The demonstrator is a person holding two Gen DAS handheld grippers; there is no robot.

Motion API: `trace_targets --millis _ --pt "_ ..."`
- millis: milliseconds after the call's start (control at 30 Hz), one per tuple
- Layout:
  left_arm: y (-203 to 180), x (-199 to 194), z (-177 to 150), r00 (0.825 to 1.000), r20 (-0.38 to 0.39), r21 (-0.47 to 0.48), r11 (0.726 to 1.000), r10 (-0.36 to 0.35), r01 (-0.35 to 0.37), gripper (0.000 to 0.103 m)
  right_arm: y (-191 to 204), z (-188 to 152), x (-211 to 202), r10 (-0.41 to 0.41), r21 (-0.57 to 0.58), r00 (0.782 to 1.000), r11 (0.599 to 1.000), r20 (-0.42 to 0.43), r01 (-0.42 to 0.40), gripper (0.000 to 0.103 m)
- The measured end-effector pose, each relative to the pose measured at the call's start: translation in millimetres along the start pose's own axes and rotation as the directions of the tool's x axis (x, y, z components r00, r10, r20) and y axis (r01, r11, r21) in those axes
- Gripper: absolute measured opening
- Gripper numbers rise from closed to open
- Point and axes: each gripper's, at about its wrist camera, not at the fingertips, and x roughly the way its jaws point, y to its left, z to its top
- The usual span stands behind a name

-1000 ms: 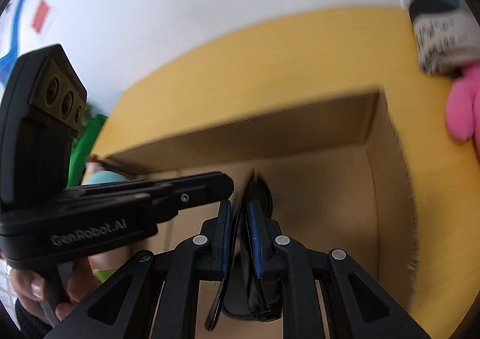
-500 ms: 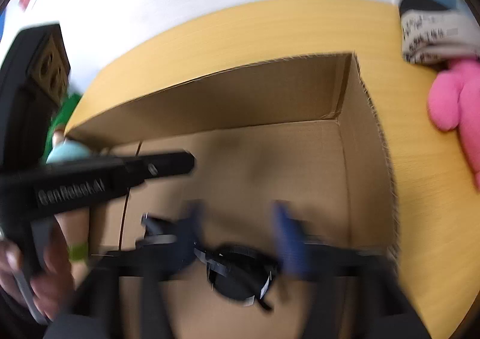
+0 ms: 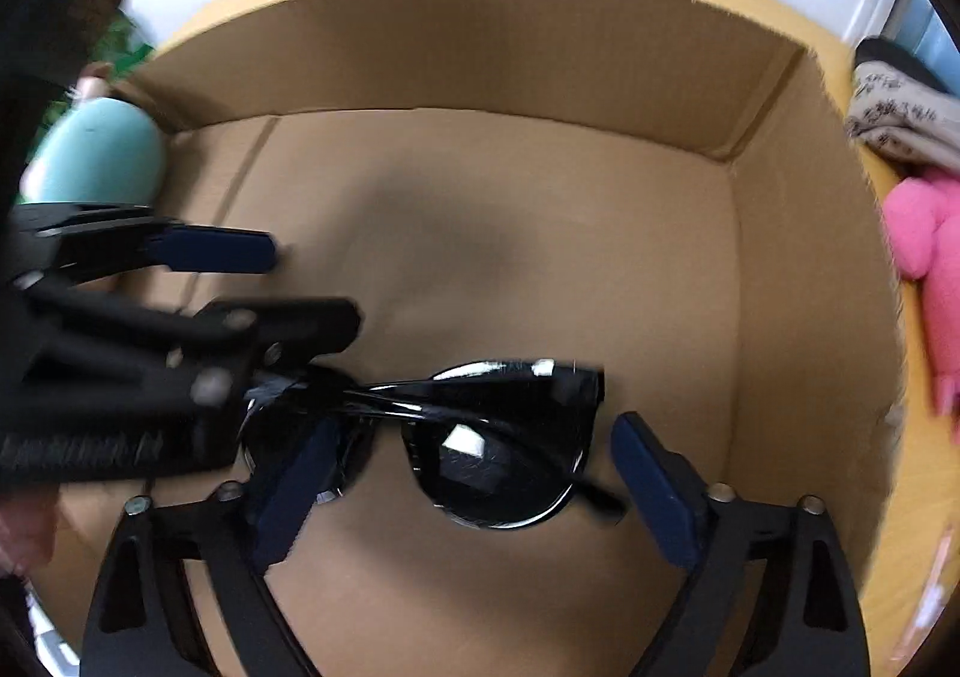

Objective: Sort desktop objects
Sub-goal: 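Open both grippers to release the sunglasses onto the box floor, then raise both tools out of the cardboard box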

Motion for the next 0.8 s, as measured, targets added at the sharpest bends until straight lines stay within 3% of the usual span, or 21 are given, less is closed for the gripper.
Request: trace_targets --millis 100,333,633,800 --pt "1 0 8 1.0 -0.01 -0.002 1.0 0.009 -0.009 0.037 0 11 3 -0.008 -0.001 1.0 1.0 0.013 0.008 0.089" --pt "33 -26 22 0.997 0.078 -0.12 0.993 -0.01 0.02 0.037 -9 46 12 -0.049 0.015 0.998 0.999 0.031 0.049 0.088" --pt "40 -43 14 0.99 0.139 -0.162 0.986 -0.009 0.032 0.037 -34 66 23 -0.049 0.226 0.996 0.974 0.077 0.03 0.092" --pt "35 -69 1 0.975 0.222 -0.151 0.988 0.019 0.015 0.037 -26 57 5 -0.072 0.164 0.995 0.985 0.076 0.058 0.093"
